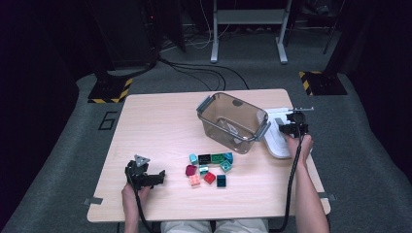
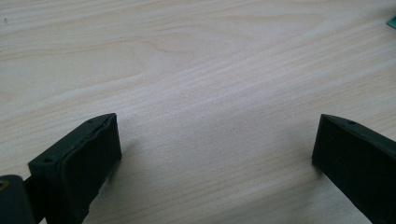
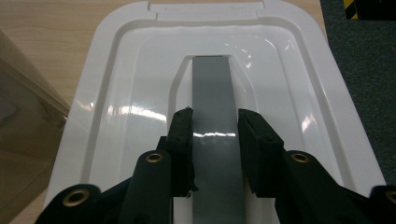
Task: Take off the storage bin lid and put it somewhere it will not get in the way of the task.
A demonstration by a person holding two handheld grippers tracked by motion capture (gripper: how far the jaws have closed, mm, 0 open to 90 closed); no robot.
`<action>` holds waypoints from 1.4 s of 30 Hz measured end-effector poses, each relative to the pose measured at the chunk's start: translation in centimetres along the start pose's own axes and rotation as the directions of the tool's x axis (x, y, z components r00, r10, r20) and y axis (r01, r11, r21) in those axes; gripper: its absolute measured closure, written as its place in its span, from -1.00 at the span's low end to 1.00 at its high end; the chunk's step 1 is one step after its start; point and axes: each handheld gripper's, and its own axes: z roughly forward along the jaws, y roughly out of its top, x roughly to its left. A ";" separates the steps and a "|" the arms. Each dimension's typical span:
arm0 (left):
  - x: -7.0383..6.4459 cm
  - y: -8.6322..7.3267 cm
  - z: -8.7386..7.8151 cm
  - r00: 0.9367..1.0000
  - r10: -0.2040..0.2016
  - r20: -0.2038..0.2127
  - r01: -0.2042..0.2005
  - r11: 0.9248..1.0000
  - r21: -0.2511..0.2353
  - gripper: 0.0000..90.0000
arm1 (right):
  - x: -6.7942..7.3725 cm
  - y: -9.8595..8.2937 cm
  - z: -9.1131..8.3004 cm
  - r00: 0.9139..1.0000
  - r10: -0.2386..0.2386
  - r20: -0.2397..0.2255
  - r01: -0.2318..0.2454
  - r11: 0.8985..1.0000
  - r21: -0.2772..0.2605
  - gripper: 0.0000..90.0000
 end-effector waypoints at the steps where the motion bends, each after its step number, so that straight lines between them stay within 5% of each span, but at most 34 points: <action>1: 0.0 0.0 0.0 1.000 0.000 0.000 0.000 1.000 0.001 -0.98 | 0.1 0.0 0.1 1.000 -0.002 -0.004 0.002 1.000 -0.001 0.48; 20: 0.0 0.0 0.0 1.000 0.000 0.000 0.000 1.000 0.000 -0.98 | 0.2 -1.4 1.8 0.999 0.030 -0.023 -0.030 0.999 0.010 0.45; 22: 0.0 0.0 0.0 1.000 -0.001 0.000 0.001 1.000 0.001 -0.98 | 0.2 -1.4 1.8 0.999 0.029 -0.028 -0.028 1.000 0.008 0.39; 27: 0.0 0.0 0.0 1.000 -0.001 0.000 0.001 1.000 0.000 -0.98 | 0.1 -1.4 0.9 0.998 0.034 -0.046 -0.034 0.999 -0.012 -0.25; 35: 0.0 0.0 0.0 1.000 -0.001 0.001 0.001 1.000 0.003 -0.98 | 0.2 -2.5 -1.2 0.997 -0.030 -0.067 0.027 0.998 -0.056 -0.66; 42: 0.1 0.0 0.0 1.000 0.003 0.007 -0.003 1.000 0.004 -0.98 | 0.1 -4.7 -3.1 0.993 -0.095 -0.075 0.089 0.992 -0.084 -0.82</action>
